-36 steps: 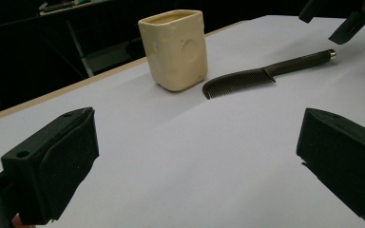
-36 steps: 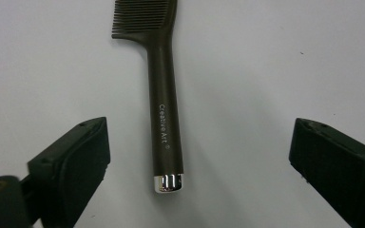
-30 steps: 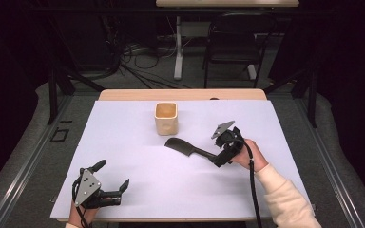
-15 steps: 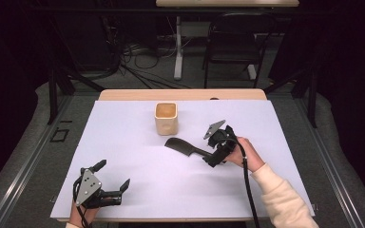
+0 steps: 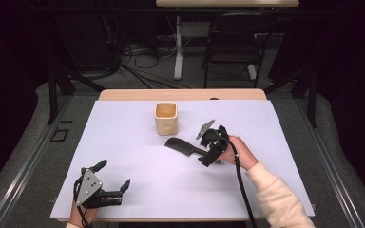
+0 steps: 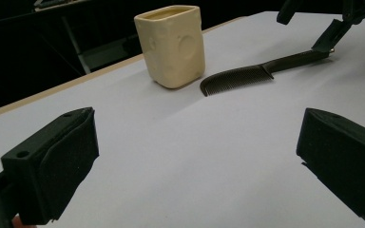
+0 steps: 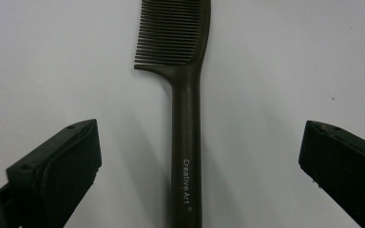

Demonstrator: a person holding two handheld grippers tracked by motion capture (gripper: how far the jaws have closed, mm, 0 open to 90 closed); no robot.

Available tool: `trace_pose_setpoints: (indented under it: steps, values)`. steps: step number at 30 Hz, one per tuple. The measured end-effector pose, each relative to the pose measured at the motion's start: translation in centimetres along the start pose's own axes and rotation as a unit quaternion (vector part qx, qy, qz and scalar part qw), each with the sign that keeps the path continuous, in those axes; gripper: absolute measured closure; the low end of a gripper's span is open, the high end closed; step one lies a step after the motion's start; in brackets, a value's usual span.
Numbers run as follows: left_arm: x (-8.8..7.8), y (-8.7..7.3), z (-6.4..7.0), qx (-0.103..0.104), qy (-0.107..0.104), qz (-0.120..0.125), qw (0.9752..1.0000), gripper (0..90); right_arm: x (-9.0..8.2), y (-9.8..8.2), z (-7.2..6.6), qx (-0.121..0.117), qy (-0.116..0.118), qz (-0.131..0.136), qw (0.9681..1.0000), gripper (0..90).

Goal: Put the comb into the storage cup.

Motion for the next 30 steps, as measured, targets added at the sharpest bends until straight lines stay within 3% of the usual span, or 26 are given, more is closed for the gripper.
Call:
trace_pose_setpoints:
  steps: [11, 19, 24, 30]
  values:
    - [0.0, 0.0, 0.0, 0.0, -0.001, -0.001, 1.0, 0.2, 0.8, 1.3, -0.6, -0.022, -0.009, -0.011, 0.9997, 2.5]
    - [0.0, 0.0, 0.0, -0.001, 0.001, -0.002, 1.0, 0.2, 1.0, 1.7, -0.7, -0.025, -0.006, -0.019, 0.9995, 25.6]
    - [0.0, 0.0, 0.0, -0.002, 0.003, -0.002, 1.0, 0.2, 1.0, 2.1, -1.0, -0.04, -0.008, -0.018, 0.999, 42.8]
    - [0.0, 0.0, 0.0, -0.002, 0.001, -0.002, 1.0, 0.2, 1.6, 2.5, -1.3, -0.055, -0.013, -0.041, 0.9975, 53.8]
Point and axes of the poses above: each handheld gripper's, and its own axes: x roughly forward along the jaws, y roughly out of its top, z roughly to its right, the point moved 1 cm from there along x, roughly forward along the jaws, and after that the axes turned 7 degrees about -y, right-handed, at the moved point
